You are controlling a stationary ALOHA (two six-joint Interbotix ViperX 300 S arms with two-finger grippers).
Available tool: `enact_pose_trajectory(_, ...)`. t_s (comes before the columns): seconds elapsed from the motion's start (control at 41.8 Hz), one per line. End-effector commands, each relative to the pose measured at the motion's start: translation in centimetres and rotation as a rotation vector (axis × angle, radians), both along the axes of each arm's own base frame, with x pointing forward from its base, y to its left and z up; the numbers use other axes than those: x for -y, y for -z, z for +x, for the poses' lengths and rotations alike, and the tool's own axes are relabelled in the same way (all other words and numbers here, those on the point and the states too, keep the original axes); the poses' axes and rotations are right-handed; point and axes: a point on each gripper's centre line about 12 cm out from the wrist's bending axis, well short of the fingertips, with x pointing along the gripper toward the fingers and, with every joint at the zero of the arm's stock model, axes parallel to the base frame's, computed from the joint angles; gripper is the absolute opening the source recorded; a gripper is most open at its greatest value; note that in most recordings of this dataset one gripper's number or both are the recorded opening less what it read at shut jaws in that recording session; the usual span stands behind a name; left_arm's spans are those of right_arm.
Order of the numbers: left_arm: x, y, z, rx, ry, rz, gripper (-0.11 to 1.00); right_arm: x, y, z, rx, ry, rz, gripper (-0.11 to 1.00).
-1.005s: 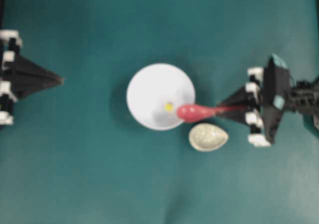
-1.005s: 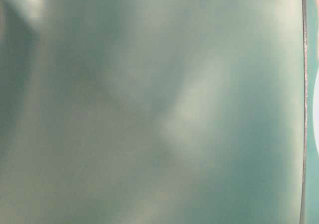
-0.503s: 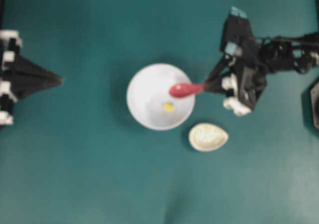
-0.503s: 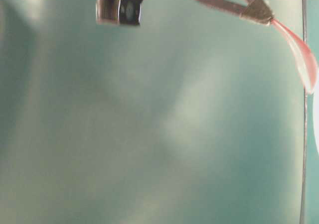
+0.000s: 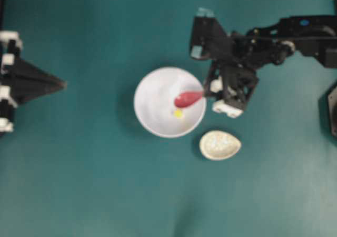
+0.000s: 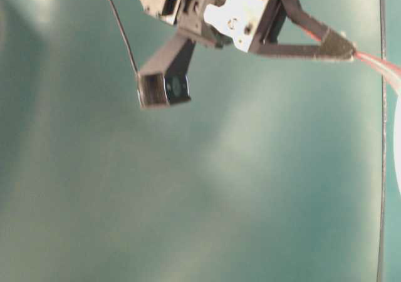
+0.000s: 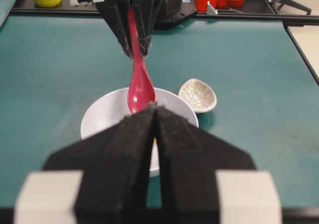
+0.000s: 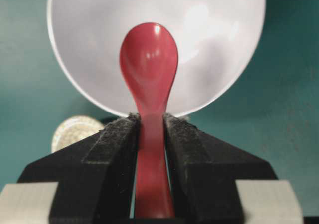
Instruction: Scoop the yellow hexagonal prism block from the bowl with a spoon using the right arm.
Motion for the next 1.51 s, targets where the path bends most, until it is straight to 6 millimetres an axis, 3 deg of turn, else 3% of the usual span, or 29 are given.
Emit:
enact_pose_trajectory(0.0, 0.0, -0.6, 0.2, 0.005, 0.001, 0.005, 0.0, 0.4, -1.4, 0.6, 0.009, 0.002, -0.021, 0.23)
enact_pose_trajectory(0.431, 0.0, -0.3, 0.2, -0.015, 0.0, 0.003, 0.0, 0.0, -0.8, 0.9, -0.043, 0.014, -0.027, 0.23)
enact_pose_trajectory(0.981, 0.0, -0.2, 0.3, -0.021, -0.001, 0.003, 0.0, -1.2, 1.9, 2.4, -0.118, 0.001, -0.004, 0.23)
enact_pose_trajectory(1.484, 0.0, -0.1, 0.3, -0.025, -0.001, 0.003, 0.0, -1.3, 1.7, 2.8, -0.195, -0.004, 0.024, 0.23)
